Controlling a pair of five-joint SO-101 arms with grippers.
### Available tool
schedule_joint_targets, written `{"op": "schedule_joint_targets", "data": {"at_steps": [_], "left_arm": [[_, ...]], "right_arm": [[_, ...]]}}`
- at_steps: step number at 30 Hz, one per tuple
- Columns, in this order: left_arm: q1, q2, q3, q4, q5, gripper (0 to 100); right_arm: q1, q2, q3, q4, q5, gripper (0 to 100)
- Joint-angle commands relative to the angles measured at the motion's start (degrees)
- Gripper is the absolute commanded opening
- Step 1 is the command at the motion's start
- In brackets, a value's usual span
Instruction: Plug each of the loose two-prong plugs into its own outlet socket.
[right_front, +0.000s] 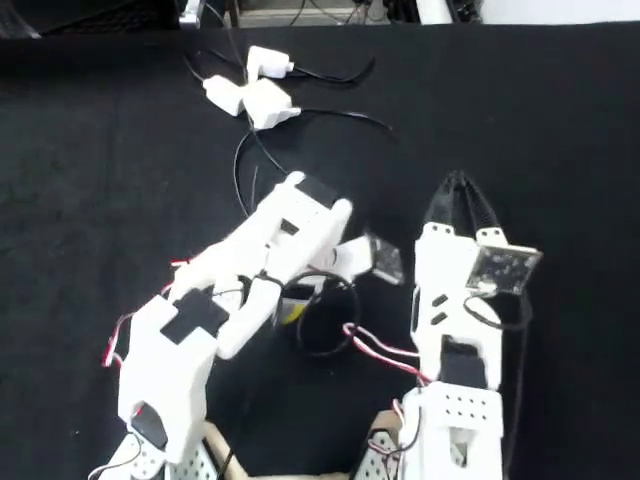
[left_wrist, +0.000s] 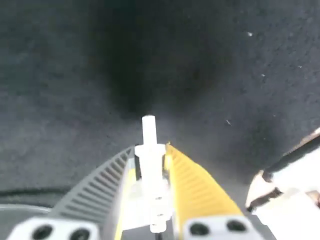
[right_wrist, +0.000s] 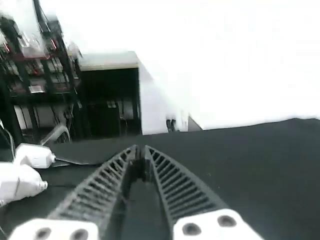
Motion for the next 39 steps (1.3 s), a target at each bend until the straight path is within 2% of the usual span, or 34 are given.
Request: {"op": "schedule_joint_targets", "data": {"at_steps": [1, 5, 12, 18, 20, 24, 28, 33, 39], "left_arm": [[-0.22, -8.62, 3.3, 1.14, -0.35, 3], [-2.24, -14.95, 10.33, -0.44, -0.7, 3], [-6.37, -15.65, 23.08, -13.98, -0.44, 3], [-6.73, -15.65, 27.3, -20.04, -0.53, 3], [-6.81, -15.74, 26.42, -20.48, -0.44, 5], [-6.81, -15.91, 21.85, -20.04, 1.41, 16], [-6.2, -16.09, 17.1, -20.04, 4.84, 16], [-6.2, -16.09, 14.64, -19.87, 5.36, 16], [-6.81, -15.74, 14.64, -13.27, 4.92, 16]], "right_arm": [[1.32, -0.48, 0.04, -0.88, -0.35, 1.2], [2.46, -0.48, 0.13, -0.09, -0.35, 1.2], [4.13, -0.48, 0.13, 2.73, -0.44, 1.4], [4.4, -0.48, 0.13, 2.81, -0.79, 1.3], [4.31, -0.31, 0.13, 2.81, -0.79, 1.3], [4.22, -0.04, 0.13, 2.81, -0.79, 1.3], [4.22, -0.04, 0.13, 2.81, -0.79, 1.3], [4.31, -0.04, 0.13, 2.81, -0.79, 1.3], [4.22, 0.04, 0.13, 2.81, -0.79, 1.3]]}}
